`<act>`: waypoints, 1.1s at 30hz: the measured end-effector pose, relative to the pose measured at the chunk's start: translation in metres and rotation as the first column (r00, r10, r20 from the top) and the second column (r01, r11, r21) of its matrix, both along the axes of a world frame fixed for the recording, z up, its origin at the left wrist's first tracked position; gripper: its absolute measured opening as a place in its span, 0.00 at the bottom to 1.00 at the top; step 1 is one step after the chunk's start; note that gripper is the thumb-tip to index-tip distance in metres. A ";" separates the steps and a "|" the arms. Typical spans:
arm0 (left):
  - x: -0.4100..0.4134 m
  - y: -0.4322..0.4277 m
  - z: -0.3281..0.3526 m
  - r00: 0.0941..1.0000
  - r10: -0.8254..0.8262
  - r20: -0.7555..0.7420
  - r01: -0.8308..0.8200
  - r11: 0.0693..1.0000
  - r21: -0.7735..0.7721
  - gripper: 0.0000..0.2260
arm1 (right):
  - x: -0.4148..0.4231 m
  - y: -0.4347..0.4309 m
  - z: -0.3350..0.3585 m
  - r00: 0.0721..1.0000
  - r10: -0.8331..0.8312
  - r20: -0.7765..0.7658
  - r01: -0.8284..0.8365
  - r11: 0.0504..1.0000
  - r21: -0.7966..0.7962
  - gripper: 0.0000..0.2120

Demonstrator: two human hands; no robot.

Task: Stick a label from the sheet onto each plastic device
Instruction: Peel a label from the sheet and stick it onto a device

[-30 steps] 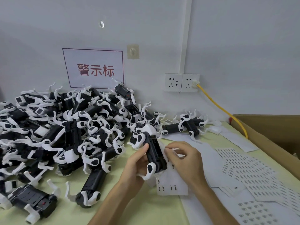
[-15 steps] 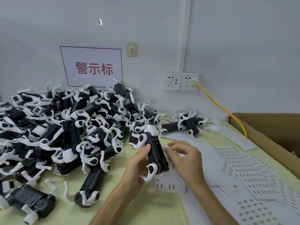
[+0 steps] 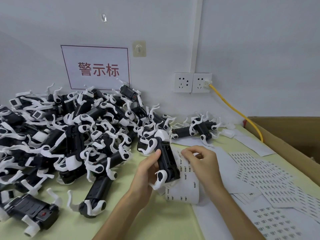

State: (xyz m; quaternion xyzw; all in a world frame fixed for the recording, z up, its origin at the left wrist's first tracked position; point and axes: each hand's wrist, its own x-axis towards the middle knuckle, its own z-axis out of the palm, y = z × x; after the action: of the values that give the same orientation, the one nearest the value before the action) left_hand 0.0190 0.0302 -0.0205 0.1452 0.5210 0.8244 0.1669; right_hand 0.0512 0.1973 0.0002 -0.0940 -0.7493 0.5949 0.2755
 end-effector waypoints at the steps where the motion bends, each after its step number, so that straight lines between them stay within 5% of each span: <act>1: -0.001 0.000 0.000 1.000 0.008 -0.001 -0.008 1.000 -0.006 0.26 | 0.000 0.000 0.001 1.000 0.014 -0.014 -0.013 1.000 0.016 0.07; 6: 0.000 -0.002 0.004 1.000 0.025 0.001 -0.025 0.999 -0.025 0.21 | 0.002 -0.003 0.002 0.996 0.093 0.013 -0.094 0.987 0.127 0.06; 14: 0.008 0.001 0.013 0.999 0.049 -0.005 -0.049 0.999 -0.011 0.34 | 0.000 0.003 0.003 0.991 0.102 0.083 -0.092 0.989 -0.116 0.08; 20: 0.002 -0.002 0.008 0.999 0.024 -0.030 -0.025 0.999 -0.044 0.20 | 0.004 0.001 0.007 0.985 0.165 0.050 -0.161 0.984 -0.071 0.05; 33: 0.003 -0.002 0.008 1.000 0.016 -0.012 -0.017 0.998 -0.061 0.21 | 0.001 0.004 0.004 0.998 0.056 0.019 -0.055 0.996 -0.074 0.07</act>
State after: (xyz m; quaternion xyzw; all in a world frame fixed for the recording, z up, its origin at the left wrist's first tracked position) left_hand 0.0217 0.0277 -0.0121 0.1402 0.5482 0.8085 0.1615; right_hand 0.0522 0.2009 0.0041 -0.0893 -0.7322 0.6283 0.2473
